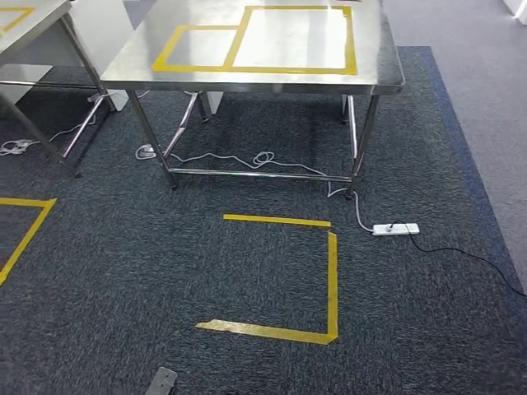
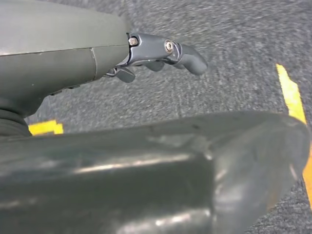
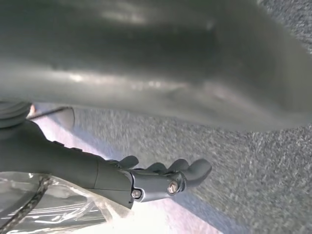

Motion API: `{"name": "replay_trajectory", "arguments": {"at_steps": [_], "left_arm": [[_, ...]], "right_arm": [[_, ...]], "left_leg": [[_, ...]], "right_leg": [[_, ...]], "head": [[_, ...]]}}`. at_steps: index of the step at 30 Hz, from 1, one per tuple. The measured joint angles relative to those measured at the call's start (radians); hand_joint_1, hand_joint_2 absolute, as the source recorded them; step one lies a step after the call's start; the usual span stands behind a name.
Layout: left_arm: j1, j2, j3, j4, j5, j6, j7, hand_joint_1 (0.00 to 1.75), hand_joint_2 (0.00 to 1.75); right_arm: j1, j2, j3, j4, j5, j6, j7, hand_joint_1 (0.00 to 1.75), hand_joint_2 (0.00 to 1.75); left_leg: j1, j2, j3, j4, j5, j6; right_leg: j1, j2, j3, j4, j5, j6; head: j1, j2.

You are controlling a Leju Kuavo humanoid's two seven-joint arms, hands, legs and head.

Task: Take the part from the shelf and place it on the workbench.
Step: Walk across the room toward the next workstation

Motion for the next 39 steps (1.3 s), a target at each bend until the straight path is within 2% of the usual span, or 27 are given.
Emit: {"name": "replay_trajectory", "arguments": {"at_steps": [1,2,4,5,7,8,10,12,14,16,17,18,19,21,23,25,26,27,29,31,32,33,34,35,37,38,39], "left_arm": [[0.001,0.0,0.0,0.0,0.0,0.0,0.0,0.0,0.0],[0.002,0.0,0.0,0.0,0.0,0.0,0.0,0.0,0.0],[0.004,0.0,0.0,0.0,-0.001,0.0,0.0,0.0,0.0],[0.003,0.001,0.0,0.0,-0.002,0.0,0.0,0.0,0.0],[-0.001,0.002,0.0,0.0,-0.004,0.001,0.001,0.0,0.0],[-0.001,0.002,0.0,0.0,-0.006,0.001,0.002,0.0,0.0],[0.003,0.001,0.0,0.0,-0.007,0.001,0.005,0.0,0.0],[0.005,0.0,0.0,0.0,-0.008,0.001,0.008,0.0,0.0],[0.0,-0.003,0.0,0.0,-0.01,0.0,0.009,0.0,0.0],[-0.001,-0.005,0.0,0.0,-0.013,-0.002,0.01,0.0,0.0],[0.001,-0.006,0.0,0.0,-0.013,-0.002,0.01,0.0,0.0],[0.002,-0.007,0.0,0.0,-0.013,-0.002,0.011,0.0,0.0],[0.003,-0.007,0.0,0.0,-0.014,-0.002,0.011,0.0,0.0],[0.0,-0.008,0.0,0.0,-0.014,-0.002,0.011,0.0,0.0],[-0.004,-0.009,0.0,0.0,-0.015,-0.002,0.01,0.0,0.0],[-0.001,-0.008,0.0,0.0,-0.015,-0.002,0.009,0.0,0.0],[0.002,-0.008,0.0,0.0,-0.015,-0.003,0.008,0.0,0.0],[0.002,-0.007,0.0,0.0,-0.016,-0.004,0.006,0.0,0.0],[0.0,-0.008,0.0,0.0,-0.016,-0.005,0.003,0.0,0.0],[-0.001,-0.008,0.0,0.0,-0.016,-0.005,0.001,0.0,0.0],[0.0,-0.008,0.0,0.0,-0.016,-0.005,0.0,0.0,0.0],[0.002,-0.008,0.0,0.0,-0.016,-0.005,-0.001,0.0,0.0],[0.004,-0.008,0.0,0.0,-0.016,-0.005,-0.002,0.0,0.44],[0.004,-0.007,0.0,0.0,-0.016,-0.005,-0.004,0.0,0.87],[0.001,-0.007,0.0,0.0,-0.016,-0.003,-0.008,0.0,1.75],[0.0,-0.007,0.0,0.0,-0.017,-0.002,-0.011,0.0,1.75],[0.001,-0.008,0.0,0.0,-0.017,-0.002,-0.012,0.0,1.75]], "right_arm": [[0.001,0.0,0.0,0.0,0.0,0.0,0.0,0.0,0.0],[0.0,0.0,0.0,0.0,0.0,0.0,0.0,0.0,0.0],[-0.003,0.0,0.0,0.0,0.0,0.0,0.0,0.0,0.0],[-0.004,0.002,0.0,0.0,0.001,0.0,0.0,0.0,0.0],[-0.006,0.004,0.0,0.0,0.004,0.0,0.001,0.0,0.0],[-0.006,0.005,0.0,0.0,0.005,0.0,0.001,0.0,0.0],[-0.011,0.003,0.0,0.0,0.007,0.0,0.002,0.0,0.0],[-0.013,0.003,0.0,-0.001,0.01,0.0,0.001,0.0,0.0],[-0.009,0.002,0.0,-0.001,0.011,0.0,0.0,0.0,0.0],[-0.005,0.0,0.0,-0.001,0.01,0.0,0.001,0.0,0.0],[-0.004,-0.001,0.0,-0.001,0.01,0.0,0.001,0.0,0.0],[-0.004,-0.001,0.0,-0.001,0.01,0.0,0.001,0.0,0.0],[-0.004,-0.002,0.0,-0.001,0.011,0.0,0.001,0.0,0.0],[-0.005,-0.002,0.0,-0.001,0.012,0.0,0.001,0.0,0.0],[-0.005,-0.002,0.0,-0.001,0.012,0.0,0.001,0.0,0.0],[-0.005,-0.002,0.0,-0.001,0.012,0.0,0.001,0.0,0.0],[-0.006,-0.002,0.0,-0.001,0.013,0.0,0.001,0.0,0.0],[-0.006,-0.002,0.0,-0.001,0.014,0.0,0.001,0.0,0.0],[-0.002,-0.002,0.0,-0.002,0.014,0.0,0.001,0.0,0.0],[0.002,-0.002,0.0,-0.002,0.014,0.0,0.001,0.0,0.0],[0.002,-0.002,0.0,-0.002,0.014,0.0,0.001,0.0,0.0],[0.001,-0.003,0.0,-0.002,0.014,0.0,0.001,0.0,0.0],[-0.001,-0.003,0.0,-0.002,0.014,0.0,0.001,0.0,0.0],[-0.002,-0.003,0.0,-0.002,0.014,0.0,0.001,0.0,0.0],[-0.004,-0.002,0.0,-0.001,0.015,0.0,0.0,0.0,0.0],[-0.004,-0.002,0.0,-0.001,0.015,0.0,0.0,0.0,0.0],[-0.005,-0.002,0.0,-0.001,0.016,0.001,0.0,0.0,0.0]], "left_leg": [[-0.001,0.004,-0.01,0.039,-0.012,0.004],[-0.003,0.006,-0.003,0.041,-0.005,0.01],[-0.015,0.022,0.061,-0.064,0.05,0.035],[-0.025,0.046,0.098,-0.133,0.071,0.052],[-0.042,0.083,0.14,-0.221,0.087,0.075],[-0.047,0.088,0.142,-0.232,0.083,0.078],[-0.045,0.066,0.143,-0.248,0.093,0.074],[-0.035,0.044,0.149,-0.268,0.105,0.075],[-0.03,0.019,0.148,-0.275,0.114,0.077],[-0.029,-0.009,0.143,-0.275,0.117,0.076],[-0.029,-0.022,0.143,-0.274,0.119,0.074],[-0.027,-0.035,0.143,-0.273,0.12,0.072],[-0.026,-0.048,0.143,-0.271,0.12,0.069],[-0.025,-0.075,0.137,-0.26,0.119,0.058],[-0.026,-0.097,0.127,-0.251,0.121,0.046],[-0.023,-0.113,0.12,-0.249,0.125,0.036],[-0.023,-0.103,0.115,-0.241,0.12,0.031],[-0.024,-0.083,0.103,-0.217,0.104,0.026],[-0.024,-0.025,0.054,-0.112,0.043,0.016],[-0.019,0.0,-0.001,0.012,-0.007,0.011],[-0.018,0.004,-0.009,0.035,-0.008,0.012],[-0.017,0.007,0.001,0.019,0.01,0.014],[-0.018,0.014,0.03,-0.035,0.041,0.019],[-0.022,0.033,0.068,-0.108,0.073,0.027],[-0.035,0.077,0.125,-0.22,0.102,0.044],[-0.04,0.09,0.135,-0.243,0.101,0.049],[-0.043,0.086,0.135,-0.248,0.098,0.051]], "right_leg": [[0.005,-0.014,-0.002,0.0,0.001,-0.001],[0.01,-0.027,-0.002,0.001,0.0,-0.002],[0.02,-0.051,0.001,0.0,-0.002,-0.005],[0.025,-0.062,0.002,-0.001,-0.003,-0.005],[0.028,-0.085,0.003,-0.001,-0.006,-0.002],[0.029,-0.097,0.002,-0.002,-0.007,0.001],[0.028,-0.108,0.005,-0.004,-0.01,0.009],[0.025,-0.057,-0.008,0.03,-0.037,0.019],[0.019,0.007,-0.06,0.141,-0.097,0.028],[0.014,0.023,-0.115,0.253,-0.136,0.035],[0.013,0.024,-0.123,0.264,-0.127,0.037],[0.01,0.026,-0.112,0.236,-0.099,0.04],[0.006,0.034,-0.085,0.175,-0.059,0.043],[-0.003,0.078,-0.027,0.046,-0.008,0.047],[-0.005,0.104,-0.005,-0.003,-0.003,0.041],[-0.004,0.081,0.0,-0.005,0.001,0.025],[-0.004,0.07,0.003,-0.006,0.004,0.018],[-0.005,0.056,0.006,-0.008,0.007,0.011],[-0.004,0.028,0.005,-0.009,0.009,0.004],[0.0,-0.004,0.004,-0.009,0.007,0.0],[0.001,-0.019,0.004,-0.009,0.005,0.0],[0.002,-0.033,0.005,-0.009,0.004,-0.001],[0.003,-0.045,0.007,-0.009,0.002,0.0],[0.004,-0.057,0.01,-0.01,0.0,0.001],[0.009,-0.079,0.014,-0.01,-0.007,0.009],[0.011,-0.091,0.016,-0.011,-0.01,0.015],[0.012,-0.102,0.019,-0.013,-0.012,0.021]], "head": [[0.0,0.0],[0.0,0.0],[0.0,0.0],[0.001,0.0],[0.003,0.0],[0.003,0.0],[0.002,0.0],[0.005,0.0],[0.008,0.0],[0.008,0.0],[0.008,0.0],[0.008,0.0],[0.008,0.0],[0.008,0.0],[0.007,0.0],[0.007,0.0],[0.006,0.0],[0.002,0.0],[-0.004,0.0],[-0.005,0.0],[-0.006,0.0],[-0.006,0.0],[-0.006,0.0],[-0.006,0.0],[-0.005,0.0],[-0.005,0.0],[-0.005,0.0]]}}
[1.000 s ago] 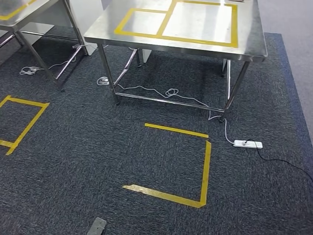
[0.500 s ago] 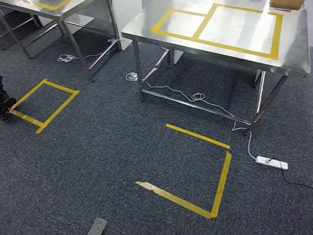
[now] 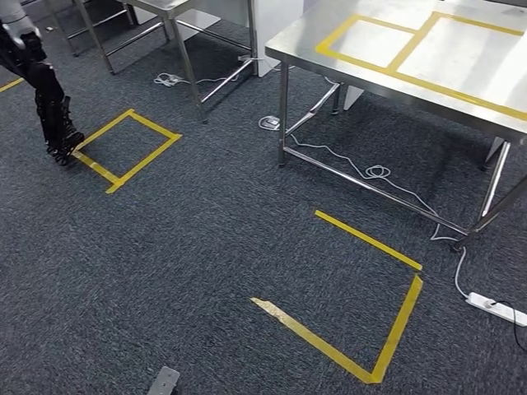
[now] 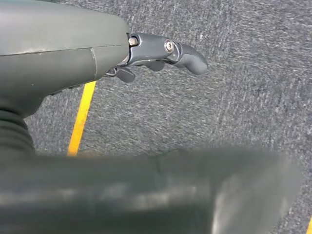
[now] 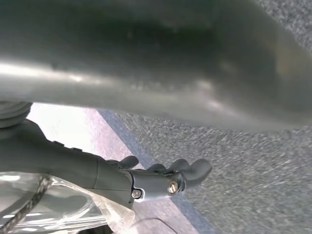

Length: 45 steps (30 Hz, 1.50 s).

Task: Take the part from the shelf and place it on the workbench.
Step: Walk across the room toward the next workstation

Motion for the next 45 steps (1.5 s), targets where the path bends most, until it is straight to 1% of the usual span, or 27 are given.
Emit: {"name": "replay_trajectory", "arguments": {"at_steps": [1,3,5,6,8,9,10,12,14,15,17,19,21,23,24,26,28,30,32,34,36,38,39,41,42,44,45], "left_arm": [[0.002,0.0,0.0,0.0,0.0,0.001,-0.002,0.0,1.75],[0.007,-0.001,0.0,0.0,0.0,0.003,-0.004,0.0,1.75],[0.004,-0.003,0.0,0.0,0.0,0.006,-0.007,0.0,1.75],[0.002,-0.004,0.0,0.0,-0.001,0.007,-0.007,0.0,1.75],[0.001,-0.005,0.0,0.0,-0.001,0.007,-0.007,0.0,1.75],[0.002,-0.005,0.0,0.0,-0.001,0.007,-0.007,0.0,1.75],[0.003,-0.005,0.0,0.0,-0.001,0.007,-0.007,0.0,1.75],[0.003,-0.006,0.0,0.0,-0.001,0.007,-0.008,0.0,1.75],[0.0,-0.006,0.0,0.0,-0.003,0.008,-0.01,0.0,1.75],[0.001,-0.006,0.0,0.0,-0.004,0.008,-0.011,0.0,1.75],[0.005,-0.005,0.0,0.0,-0.005,0.01,-0.012,0.0,1.75],[0.006,-0.005,0.0,0.0,-0.005,0.011,-0.012,0.0,1.75],[0.003,-0.005,0.0,0.0,-0.006,0.012,-0.013,0.0,1.75],[0.002,-0.005,0.0,0.0,-0.008,0.012,-0.013,0.0,1.75],[0.003,-0.005,0.0,0.0,-0.008,0.011,-0.013,0.0,1.75],[0.004,-0.005,0.0,0.0,-0.009,0.01,-0.013,0.0,1.75],[0.001,-0.005,0.0,0.0,-0.013,0.01,-0.013,0.0,1.75],[-0.005,-0.006,-0.001,0.0,-0.017,0.008,-0.012,0.0,1.75],[-0.006,-0.006,-0.002,0.0,-0.019,0.008,-0.009,0.0,1.75],[-0.007,-0.006,-0.002,0.0,-0.023,0.007,-0.005,0.0,1.75],[-0.012,-0.007,-0.003,0.0,-0.026,0.007,-0.004,0.0,1.75],[-0.016,-0.008,-0.003,0.0,-0.027,0.006,-0.004,0.0,1.75],[-0.015,-0.008,-0.003,0.0,-0.028,0.006,-0.004,0.0,1.75],[-0.013,-0.008,-0.003,0.0,-0.028,0.006,-0.004,0.0,1.75],[-0.013,-0.008,-0.003,0.0,-0.028,0.006,-0.004,0.0,1.75],[-0.017,-0.008,-0.003,0.0,-0.029,0.006,-0.003,0.0,1.75],[-0.017,-0.008,-0.003,0.0,-0.029,0.007,-0.003,0.0,1.75]], "right_arm": [[-0.002,0.0,0.0,0.0,0.0,0.0,0.0,0.0,0.0],[-0.005,0.0,0.0,0.0,0.001,0.0,0.0,0.0,0.0],[-0.003,0.0,0.0,0.0,0.001,0.001,0.0,0.0,0.0],[0.0,0.0,0.0,0.0,0.001,0.001,0.001,0.0,0.0],[0.004,-0.001,0.0,0.0,0.001,0.001,0.002,0.0,0.0],[0.004,-0.001,0.0,0.0,0.001,0.001,0.003,0.0,0.0],[0.004,-0.001,0.0,0.0,0.001,0.001,0.003,0.0,0.0],[0.003,-0.001,0.0,0.0,0.001,0.001,0.003,0.0,0.0],[0.004,-0.001,0.0,0.0,0.002,0.001,0.003,0.0,0.0],[0.003,-0.001,0.0,0.0,0.002,0.001,0.003,0.0,0.0],[0.002,0.0,0.0,0.0,0.003,0.001,0.003,0.0,0.0],[0.001,0.001,0.0,0.0,0.006,0.001,0.003,0.0,0.0],[0.005,0.001,0.0,0.0,0.011,0.001,0.003,0.0,0.0],[0.008,0.001,0.0,0.0,0.016,0.001,0.004,0.0,0.0],[0.007,0.001,0.0,0.0,0.017,0.001,0.004,0.0,0.0],[0.005,0.001,0.0,0.0,0.018,0.001,0.004,0.0,0.0],[0.003,0.002,0.0,0.0,0.017,0.001,0.003,0.0,0.0],[0.001,0.002,0.0,0.0,0.017,0.001,0.003,0.0,0.0],[-0.004,0.002,0.0,0.0,0.016,0.001,0.002,0.0,0.0],[-0.009,0.002,0.0,0.0,0.016,0.001,0.002,0.0,0.0],[-0.007,0.001,0.0,0.0,0.017,0.002,0.001,0.0,0.0],[-0.002,0.0,0.0,0.0,0.017,0.002,0.002,0.0,0.0],[-0.001,0.0,0.0,0.0,0.016,0.003,0.002,0.0,0.0],[0.0,0.0,0.0,0.0,0.016,0.003,0.002,0.0,0.0],[0.0,0.0,0.0,0.0,0.016,0.003,0.002,0.0,0.0],[0.0,0.0,0.0,0.0,0.017,0.004,0.002,0.0,0.0],[0.0,0.0,0.0,0.0,0.017,0.004,0.002,0.0,0.0]], "left_leg": [[0.001,-0.014,0.001,-0.004,0.002,0.002],[0.007,-0.038,0.006,-0.017,0.01,0.009],[0.013,-0.063,0.008,-0.026,0.016,0.016],[0.013,-0.077,0.007,-0.026,0.016,0.019],[0.013,-0.106,0.007,-0.025,0.016,0.019],[0.013,-0.121,0.008,-0.024,0.016,0.019],[0.014,-0.136,0.01,-0.023,0.015,0.017],[0.014,-0.164,0.01,-0.015,0.011,0.01],[0.014,-0.187,0.003,-0.006,0.007,0.001],[0.015,-0.198,-0.001,-0.003,0.008,-0.004],[0.018,-0.21,-0.006,-0.001,0.009,-0.014],[0.017,-0.166,-0.027,0.044,-0.018,-0.027],[0.02,-0.105,-0.083,0.162,-0.077,-0.038],[0.027,-0.085,-0.136,0.267,-0.111,-0.043],[0.029,-0.081,-0.141,0.276,-0.102,-0.043],[0.028,-0.066,-0.094,0.182,-0.039,-0.035],[0.014,-0.018,-0.031,0.057,0.005,-0.018],[0.002,0.007,-0.008,0.008,0.005,-0.006],[0.004,-0.016,-0.005,-0.004,0.006,0.0],[0.01,-0.041,0.005,-0.023,0.013,0.008],[0.014,-0.067,0.012,-0.032,0.017,0.014],[0.014,-0.097,0.012,-0.031,0.016,0.016],[0.015,-0.113,0.014,-0.03,0.014,0.016],[0.017,-0.143,0.019,-0.026,0.009,0.01],[0.019,-0.156,0.021,-0.022,0.005,0.005],[0.019,-0.181,0.015,-0.009,-0.002,-0.006],[0.02,-0.192,0.009,-0.006,-0.002,-0.012]], "right_leg": [[0.0,-0.01,0.004,-0.003,-0.002,0.005],[-0.002,0.021,0.0,0.016,-0.021,0.015],[-0.006,0.09,-0.048,0.113,-0.075,0.02],[-0.007,0.112,-0.085,0.184,-0.106,0.021],[-0.006,0.126,-0.142,0.279,-0.128,0.022],[-0.007,0.127,-0.147,0.275,-0.108,0.023],[-0.008,0.132,-0.133,0.23,-0.069,0.024],[-0.015,0.172,-0.08,0.093,0.005,0.026],[-0.019,0.208,-0.046,0.018,0.026,0.024],[-0.018,0.211,-0.04,0.013,0.021,0.021],[-0.016,0.188,-0.032,0.01,0.024,0.008],[-0.018,0.162,-0.027,0.003,0.026,-0.006],[-0.016,0.13,-0.021,0.001,0.023,-0.014],[-0.013,0.097,-0.016,0.001,0.016,-0.018],[-0.012,0.082,-0.013,0.001,0.013,-0.017],[-0.01,0.056,-0.003,0.001,0.005,-0.013],[-0.007,0.032,0.002,0.001,-0.005,-0.004],[-0.004,0.006,0.005,-0.002,-0.014,0.007],[-0.004,-0.015,0.019,-0.008,-0.02,0.015],[-0.005,0.025,0.016,0.019,-0.043,0.022],[-0.007,0.097,-0.041,0.133,-0.095,0.027],[-0.007,0.124,-0.119,0.259,-0.129,0.029],[-0.008,0.127,-0.14,0.278,-0.117,0.03],[-0.012,0.136,-0.127,0.199,-0.038,0.034],[-0.017,0.159,-0.104,0.135,0.001,0.037],[-0.025,0.206,-0.063,0.036,0.034,0.035],[-0.025,0.22,-0.055,0.023,0.028,0.031]], "head": [[0.0,0.0],[0.003,0.0],[0.007,0.0],[0.008,0.0],[0.008,0.0],[0.008,0.0],[0.008,0.0],[0.008,0.0],[0.007,0.0],[0.006,0.0],[0.006,0.0],[-0.001,0.0],[-0.007,0.0],[-0.008,0.0],[-0.008,0.0],[-0.008,0.0],[-0.008,0.0],[-0.008,0.0],[-0.008,0.0],[-0.005,0.0],[0.001,0.0],[0.003,0.0],[0.003,0.0],[0.002,0.0],[0.003,0.0],[0.004,0.0],[0.005,0.0]]}}
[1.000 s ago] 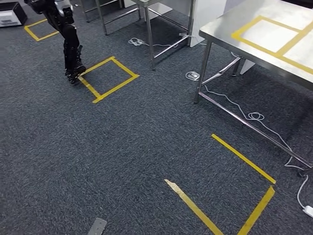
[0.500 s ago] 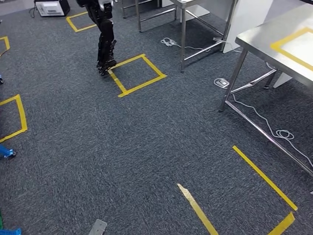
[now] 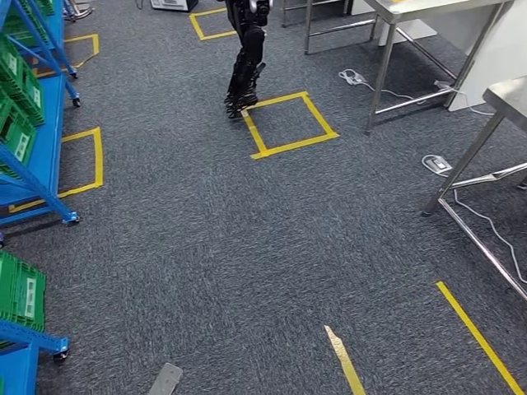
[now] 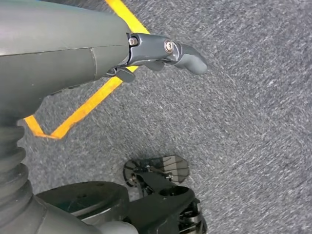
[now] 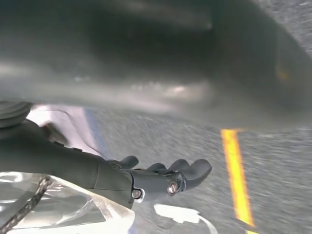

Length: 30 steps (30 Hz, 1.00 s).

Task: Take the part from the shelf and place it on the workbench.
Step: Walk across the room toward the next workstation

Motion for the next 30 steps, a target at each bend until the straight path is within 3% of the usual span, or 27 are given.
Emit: {"name": "replay_trajectory", "arguments": {"at_steps": [2,3,5,6,8,9,10,11,13,15,16,17,18,20,22,23,24,25,26,28,30], "left_arm": [[0.004,0.002,0.0,0.0,0.0,0.001,0.001,0.0,1.75],[0.007,0.002,0.0,0.0,0.0,0.001,0.001,0.0,1.75],[0.007,0.003,0.0,0.0,0.0,0.002,0.002,0.0,1.75],[0.006,0.002,0.0,0.0,0.0,0.002,0.001,0.0,1.75],[0.005,0.003,0.0,0.0,0.0,0.001,0.0,0.0,1.75],[0.006,0.003,0.0,0.0,0.0,0.001,-0.001,0.0,1.75],[0.008,0.003,0.0,0.0,0.001,0.001,-0.001,0.0,1.75],[0.009,0.003,0.0,0.0,0.001,0.001,-0.001,0.0,1.75],[0.008,0.003,0.0,0.0,0.002,0.001,-0.001,0.0,1.75],[0.004,0.004,0.0,0.0,0.002,0.001,-0.002,0.0,1.75],[0.003,0.005,0.0,0.0,0.003,0.001,-0.002,0.0,1.75],[0.004,0.005,0.0,0.0,0.003,0.001,-0.002,0.0,1.75],[0.008,0.005,0.0,0.0,0.004,0.002,-0.003,0.0,1.75],[0.01,0.006,0.0,0.0,0.006,0.003,-0.003,0.0,1.75],[0.006,0.005,0.001,0.0,0.008,0.003,-0.004,0.0,1.75],[0.006,0.004,0.001,0.0,0.008,0.003,-0.004,0.0,1.75],[0.006,0.004,0.001,0.0,0.008,0.003,-0.004,0.0,1.75],[0.008,0.004,0.001,0.0,0.008,0.004,-0.004,0.0,1.75],[0.009,0.004,0.001,0.0,0.008,0.004,-0.004,0.0,1.75],[0.009,0.004,0.001,0.0,0.008,0.004,-0.004,0.0,1.75],[0.006,0.006,0.001,0.0,0.008,0.004,-0.004,0.0,1.75]], "right_arm": [[-0.001,0.001,0.0,0.0,0.0,0.001,0.0,0.0,0.0],[-0.001,0.002,0.0,0.0,0.0,0.001,0.0,0.0,0.0],[0.0,0.004,0.0,0.0,0.0,0.001,0.0,0.0,0.0],[0.002,0.004,0.0,0.0,0.001,0.002,0.0,0.0,0.0],[0.004,0.003,0.0,0.0,0.001,0.002,0.002,0.0,0.0],[0.004,0.003,0.0,0.0,0.002,0.002,0.003,0.0,0.0],[0.003,0.003,0.0,0.0,0.002,0.002,0.003,0.0,0.0],[0.001,0.003,0.0,0.0,0.003,0.002,0.003,0.0,0.0],[-0.002,0.004,0.0,0.0,0.003,0.002,0.002,0.0,0.0],[-0.002,0.005,0.0,0.0,0.004,0.002,0.002,0.0,0.0],[-0.003,0.005,0.0,0.0,0.005,0.002,0.001,0.0,0.0],[-0.004,0.005,0.0,0.0,0.006,0.003,0.001,0.0,0.0],[-0.007,0.005,0.0,0.0,0.007,0.002,0.001,0.0,0.0],[-0.01,0.005,0.0,0.0,0.011,0.002,0.0,0.0,0.0],[-0.007,0.005,0.001,0.0,0.014,0.003,0.001,0.0,0.0],[-0.005,0.004,0.001,0.0,0.014,0.003,0.001,0.0,0.0],[-0.003,0.004,0.001,0.0,0.014,0.003,0.002,0.0,0.0],[-0.002,0.004,0.001,0.0,0.014,0.003,0.002,0.0,0.0],[-0.002,0.004,0.001,0.0,0.015,0.003,0.002,0.0,0.0],[-0.003,0.004,0.001,0.0,0.017,0.003,0.001,0.0,0.0],[-0.003,0.004,0.001,0.001,0.018,0.003,0.001,0.0,0.0]], "left_leg": [[0.003,-0.019,-0.009,0.003,0.002,-0.01],[0.003,-0.01,-0.013,0.011,-0.002,-0.015],[0.002,0.043,-0.044,0.076,-0.038,-0.025],[0.002,0.076,-0.075,0.14,-0.067,-0.03],[0.007,0.105,-0.14,0.269,-0.115,-0.035],[0.009,0.109,-0.155,0.297,-0.115,-0.035],[0.009,0.112,-0.151,0.286,-0.097,-0.033],[0.008,0.117,-0.128,0.238,-0.064,-0.029],[-0.005,0.166,-0.059,0.098,-0.005,-0.011],[-0.021,0.209,-0.021,0.021,0.008,0.005],[-0.025,0.21,-0.02,0.015,0.004,0.009],[-0.025,0.195,-0.02,0.01,0.006,0.011],[-0.022,0.182,-0.015,0.001,0.01,0.013],[-0.015,0.155,-0.003,-0.019,0.019,0.02],[-0.01,0.127,0.001,-0.026,0.022,0.026],[-0.01,0.112,0.001,-0.026,0.022,0.027],[-0.009,0.097,0.002,-0.025,0.021,0.027],[-0.008,0.082,0.003,-0.024,0.02,0.026],[-0.006,0.067,0.005,-0.022,0.018,0.023],[-0.003,0.04,0.005,-0.012,0.011,0.011],[-0.001,0.017,-0.003,0.002,0.005,-0.001]], "right_leg": [[0.002,-0.016,0.007,-0.004,-0.003,-0.014],[0.002,-0.028,0.009,-0.006,-0.002,-0.021],[0.002,-0.057,0.016,-0.01,-0.003,-0.036],[0.005,-0.073,0.019,-0.01,-0.006,-0.041],[0.011,-0.107,0.023,-0.01,-0.012,-0.048],[0.014,-0.123,0.026,-0.01,-0.014,-0.049],[0.015,-0.136,0.029,-0.01,-0.017,-0.049],[0.017,-0.15,0.033,-0.01,-0.02,-0.048],[0.02,-0.173,0.041,-0.01,-0.028,-0.043],[0.023,-0.197,0.047,-0.012,-0.036,-0.032],[0.024,-0.21,0.051,-0.015,-0.038,-0.027],[0.024,-0.223,0.057,-0.019,-0.04,-0.023],[0.024,-0.221,0.062,-0.019,-0.044,-0.02],[0.023,-0.173,0.044,0.026,-0.075,-0.013],[0.021,-0.112,-0.02,0.148,-0.13,-0.011],[0.021,-0.099,-0.057,0.21,-0.15,-0.009],[0.02,-0.095,-0.084,0.247,-0.152,-0.007],[0.019,-0.093,-0.094,0.248,-0.133,-0.005],[0.017,-0.089,-0.086,0.209,-0.095,-0.002],[0.008,-0.055,-0.038,0.08,-0.02,0.006],[0.003,-0.019,-0.001,0.005,-0.001,0.004]], "head": [[0.0,0.0],[-0.001,0.0],[-0.008,0.0],[-0.012,0.0],[-0.013,0.0],[-0.014,0.0],[-0.014,0.0],[-0.014,0.0],[-0.014,0.0],[-0.014,0.0],[-0.014,0.0],[-0.015,0.0],[-0.014,0.0],[-0.01,0.0],[-0.006,0.0],[-0.005,0.0],[-0.005,0.0],[-0.005,0.0],[-0.005,0.0],[-0.003,0.0],[-0.001,0.0]]}}
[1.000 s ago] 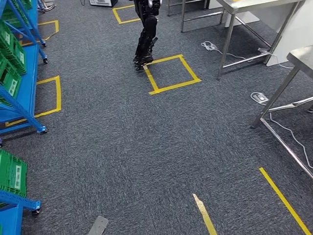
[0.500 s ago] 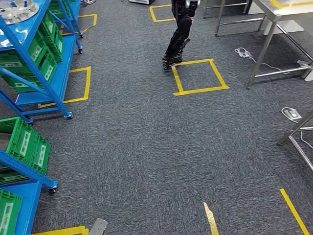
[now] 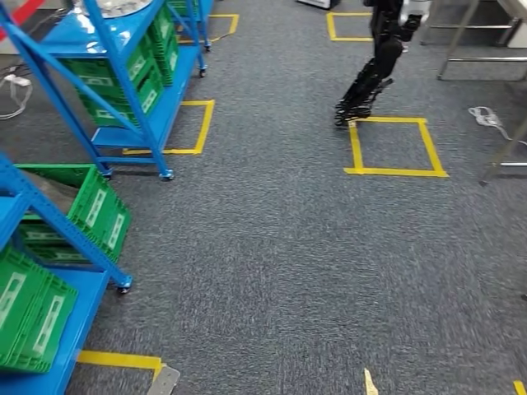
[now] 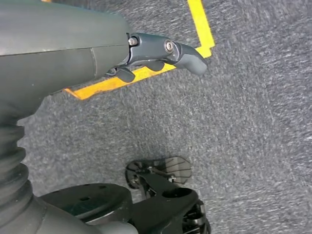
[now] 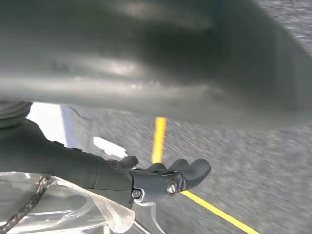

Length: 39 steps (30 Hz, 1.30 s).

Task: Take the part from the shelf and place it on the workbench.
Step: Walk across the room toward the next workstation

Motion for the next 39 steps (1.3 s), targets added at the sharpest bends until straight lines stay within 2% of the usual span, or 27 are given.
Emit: {"name": "replay_trajectory", "arguments": {"at_steps": [1,3,5,7,9,10,11,12,13,15,16,18,19,21,22,23,24,25,26,27,29,31,33,34,36,37,39], "left_arm": [[0.0,0.001,0.0,0.0,0.0,-0.001,0.0,0.0,1.75],[0.004,0.003,0.001,0.0,0.001,-0.006,-0.001,0.0,1.75],[0.006,0.006,0.001,0.0,0.001,-0.008,-0.002,0.0,1.75],[0.002,0.006,0.001,0.0,0.001,-0.008,-0.003,0.0,1.75],[0.001,0.006,0.001,0.0,0.001,-0.009,-0.003,0.0,1.75],[0.003,0.006,0.001,0.0,0.001,-0.009,-0.003,0.0,1.75],[0.006,0.006,0.001,0.0,0.002,-0.01,-0.003,0.0,1.75],[0.007,0.007,0.001,0.0,0.002,-0.01,-0.003,0.0,1.75],[0.007,0.008,0.001,0.0,0.002,-0.01,-0.004,0.0,1.75],[0.003,0.01,0.001,0.0,0.003,-0.01,-0.005,0.0,1.75],[0.002,0.01,0.001,0.0,0.003,-0.01,-0.006,0.0,1.75],[0.005,0.011,0.002,0.0,0.003,-0.01,-0.008,0.0,1.75],[0.008,0.012,0.002,0.0,0.004,-0.01,-0.009,0.0,1.75],[0.008,0.012,0.002,0.0,0.004,-0.01,-0.009,0.0,1.75],[0.005,0.011,0.002,0.0,0.004,-0.01,-0.01,0.0,1.75],[0.003,0.01,0.002,0.0,0.004,-0.01,-0.01,0.0,1.75],[0.002,0.009,0.002,0.0,0.004,-0.01,-0.01,0.0,1.75],[0.003,0.009,0.002,0.0,0.004,-0.011,-0.011,0.0,1.75],[0.004,0.009,0.002,0.0,0.004,-0.01,-0.011,0.0,1.75],[0.006,0.009,0.002,0.0,0.004,-0.01,-0.011,0.0,1.75],[0.005,0.009,0.002,0.0,0.004,-0.008,-0.011,0.0,1.75],[0.003,0.009,0.002,0.0,0.004,-0.005,-0.011,0.0,1.75],[0.006,0.01,0.003,0.0,0.004,-0.002,-0.012,0.0,1.75],[0.009,0.011,0.003,0.0,0.004,-0.001,-0.012,0.0,1.75],[0.008,0.011,0.003,0.0,0.004,0.0,-0.012,0.0,1.75],[0.006,0.011,0.003,0.0,0.004,0.001,-0.012,0.0,1.75],[0.002,0.01,0.003,0.0,0.003,0.001,-0.012,0.0,1.75]], "right_arm": [[0.0,0.0,0.0,0.0,0.0,0.0,0.0,0.0,0.0],[-0.001,0.0,0.0,0.0,0.0,0.0,0.0,0.0,0.0],[-0.002,0.001,0.0,0.0,0.0,0.0,0.0,0.0,0.0],[0.0,0.001,0.0,0.0,0.0,0.0,-0.001,0.0,0.0],[0.002,0.0,0.0,0.0,0.0,0.0,0.0,0.0,0.0],[0.001,0.0,0.0,0.0,0.0,0.0,0.0,0.0,0.0],[0.0,0.0,0.0,0.0,0.0,0.0,0.0,0.0,0.0],[-0.001,0.0,0.0,0.0,0.001,0.0,0.0,0.0,0.0],[-0.001,0.001,0.0,0.0,0.001,0.0,0.0,0.0,0.0],[-0.001,0.003,0.0,0.0,0.001,0.0,-0.001,0.0,0.0],[-0.001,0.004,0.0,0.001,0.001,0.0,-0.001,0.0,0.0],[-0.005,0.005,0.0,0.001,0.001,0.0,-0.002,0.0,0.0],[-0.008,0.005,0.0,0.001,0.001,0.0,-0.002,0.0,0.0],[-0.01,0.005,0.0,0.001,0.001,0.0,-0.003,0.0,0.0],[-0.009,0.005,0.0,0.001,0.002,0.0,-0.004,0.0,0.0],[-0.007,0.005,0.0,0.001,0.002,0.0,-0.004,0.0,0.0],[-0.006,0.005,0.0,0.001,0.002,0.0,-0.004,0.0,0.0],[-0.004,0.005,0.0,0.001,0.002,0.0,-0.003,0.0,0.0],[-0.004,0.004,0.0,0.001,0.002,-0.001,-0.003,0.0,0.0],[-0.004,0.004,0.0,0.001,0.003,-0.001,-0.003,0.0,0.0],[-0.004,0.004,0.0,0.001,0.003,-0.001,-0.003,0.0,0.0],[-0.004,0.004,0.0,0.001,0.005,-0.001,-0.003,0.0,0.0],[-0.005,0.004,0.0,0.001,0.005,-0.001,-0.002,0.0,0.0],[-0.006,0.005,0.0,0.001,0.006,-0.001,-0.002,0.0,0.0],[-0.006,0.006,0.0,0.001,0.008,-0.002,-0.002,0.0,0.0],[-0.004,0.006,0.0,0.001,0.008,-0.002,-0.002,0.0,0.0],[-0.001,0.005,0.0,0.001,0.008,-0.003,-0.002,0.0,0.0]], "left_leg": [[0.001,-0.01,-0.005,0.004,0.0,-0.005],[0.003,-0.02,-0.011,0.008,0.0,-0.012],[0.001,0.023,-0.03,0.05,-0.025,-0.02],[0.001,0.077,-0.087,0.17,-0.084,-0.027],[0.005,0.091,-0.146,0.287,-0.123,-0.028],[0.005,0.092,-0.153,0.3,-0.116,-0.025],[0.004,0.095,-0.141,0.274,-0.091,-0.021],[0.0,0.103,-0.111,0.214,-0.054,-0.013],[-0.008,0.13,-0.075,0.143,-0.025,-0.003],[-0.026,0.181,-0.024,0.038,0.0,0.014],[-0.033,0.194,-0.016,0.02,-0.004,0.019],[-0.032,0.173,-0.012,0.006,-0.001,0.025],[-0.029,0.161,-0.007,-0.003,0.002,0.027],[-0.02,0.135,0.003,-0.018,0.01,0.034],[-0.019,0.121,0.004,-0.02,0.01,0.036],[-0.018,0.106,0.004,-0.02,0.01,0.038],[-0.017,0.09,0.005,-0.02,0.009,0.038],[-0.015,0.074,0.007,-0.02,0.007,0.038],[-0.014,0.059,0.01,-0.019,0.005,0.036],[-0.011,0.045,0.015,-0.017,0.002,0.032],[-0.008,0.019,0.017,-0.008,-0.006,0.021],[-0.008,-0.004,0.011,0.001,-0.011,0.011],[-0.006,-0.022,0.004,0.004,-0.01,0.004],[-0.006,-0.014,0.001,0.011,-0.015,0.0],[-0.006,0.034,-0.026,0.07,-0.051,-0.011],[-0.006,0.064,-0.054,0.129,-0.081,-0.015],[0.0,0.088,-0.122,0.262,-0.132,-0.021]], "right_leg": [[0.001,0.005,0.006,-0.005,-0.007,-0.006],[0.003,-0.015,0.011,-0.008,-0.006,-0.021],[0.003,-0.038,0.015,-0.01,-0.006,-0.036],[0.008,-0.067,0.019,-0.011,-0.011,-0.046],[0.013,-0.098,0.023,-0.011,-0.016,-0.051],[0.016,-0.112,0.026,-0.011,-0.019,-0.052],[0.018,-0.124,0.03,-0.011,-0.022,-0.052],[0.019,-0.136,0.035,-0.011,-0.026,-0.052],[0.02,-0.148,0.038,-0.012,-0.03,-0.05],[0.024,-0.172,0.044,-0.013,-0.04,-0.042],[0.025,-0.185,0.047,-0.016,-0.043,-0.038],[0.025,-0.205,0.056,-0.022,-0.048,-0.03],[0.025,-0.194,0.059,-0.018,-0.054,-0.026],[0.023,-0.134,0.03,0.045,-0.088,-0.019],[0.022,-0.102,-0.002,0.107,-0.114,-0.017],[0.02,-0.084,-0.043,0.178,-0.14,-0.015],[0.02,-0.078,-0.079,0.234,-0.153,-0.013],[0.019,-0.075,-0.103,0.259,-0.146,-0.011],[0.019,-0.074,-0.106,0.244,-0.119,-0.009],[0.017,-0.069,-0.09,0.191,-0.076,-0.007],[0.008,-0.03,-0.038,0.059,-0.007,-0.002],[0.005,-0.001,-0.007,-0.004,0.006,-0.009],[0.007,-0.013,0.0,-0.007,0.002,-0.024],[0.007,-0.024,0.002,-0.008,0.002,-0.031],[0.007,-0.047,0.008,-0.011,0.0,-0.044],[0.009,-0.061,0.01,-0.011,-0.002,-0.049],[0.013,-0.091,0.013,-0.011,-0.008,-0.055]], "head": [[0.001,0.0],[0.0,0.0],[-0.005,0.0],[-0.01,0.0],[-0.011,0.0],[-0.011,0.0],[-0.011,0.0],[-0.011,0.0],[-0.01,0.0],[-0.012,0.0],[-0.012,0.0],[-0.012,0.0],[-0.01,0.0],[-0.006,0.0],[-0.004,0.0],[-0.003,0.0],[-0.003,0.0],[-0.003,0.0],[-0.003,0.0],[-0.003,0.0],[-0.002,0.0],[-0.001,0.0],[-0.001,0.0],[-0.001,0.0],[-0.006,0.0],[-0.008,0.0],[-0.01,0.0]]}}
